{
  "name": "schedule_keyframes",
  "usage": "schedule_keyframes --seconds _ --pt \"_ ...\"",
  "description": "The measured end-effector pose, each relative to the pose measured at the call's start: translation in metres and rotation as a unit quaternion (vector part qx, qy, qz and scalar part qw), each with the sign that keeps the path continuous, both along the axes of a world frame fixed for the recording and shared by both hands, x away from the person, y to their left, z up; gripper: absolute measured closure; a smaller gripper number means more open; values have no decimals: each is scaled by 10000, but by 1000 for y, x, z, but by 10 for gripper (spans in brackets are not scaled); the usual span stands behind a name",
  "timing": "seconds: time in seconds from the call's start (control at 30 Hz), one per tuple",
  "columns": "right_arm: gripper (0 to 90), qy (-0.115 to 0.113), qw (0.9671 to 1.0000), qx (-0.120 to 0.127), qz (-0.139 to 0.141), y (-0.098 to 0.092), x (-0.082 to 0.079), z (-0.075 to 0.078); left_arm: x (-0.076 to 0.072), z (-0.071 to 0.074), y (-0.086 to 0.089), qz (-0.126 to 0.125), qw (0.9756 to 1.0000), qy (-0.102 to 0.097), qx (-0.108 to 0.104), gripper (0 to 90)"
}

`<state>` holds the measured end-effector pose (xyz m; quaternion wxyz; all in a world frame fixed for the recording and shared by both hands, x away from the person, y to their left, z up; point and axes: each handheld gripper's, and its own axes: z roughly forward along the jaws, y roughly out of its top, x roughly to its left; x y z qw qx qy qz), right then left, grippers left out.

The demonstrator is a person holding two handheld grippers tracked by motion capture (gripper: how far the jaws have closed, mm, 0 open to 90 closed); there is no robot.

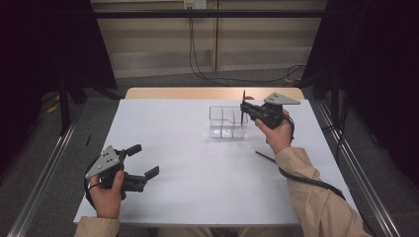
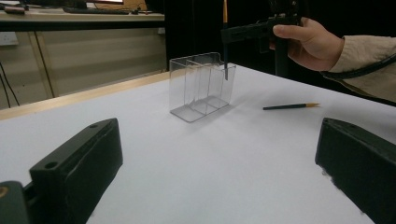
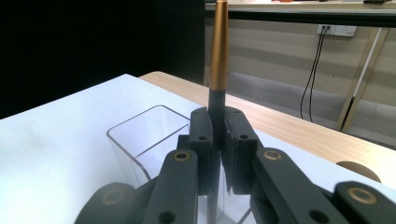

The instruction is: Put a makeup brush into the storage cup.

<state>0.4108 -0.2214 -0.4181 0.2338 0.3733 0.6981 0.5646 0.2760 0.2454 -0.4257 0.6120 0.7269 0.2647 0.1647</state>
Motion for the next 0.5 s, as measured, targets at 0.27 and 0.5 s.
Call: schedule_keyframes --seconds 0.27,0.5 --pt "697 77 9998 176 -14 -1 -2 -1 0 0 1 14 10000 -16 2 6" --pt "459 51 9993 337 147 -2 -5 1 0 0 -1 2 10000 -2 5 6"
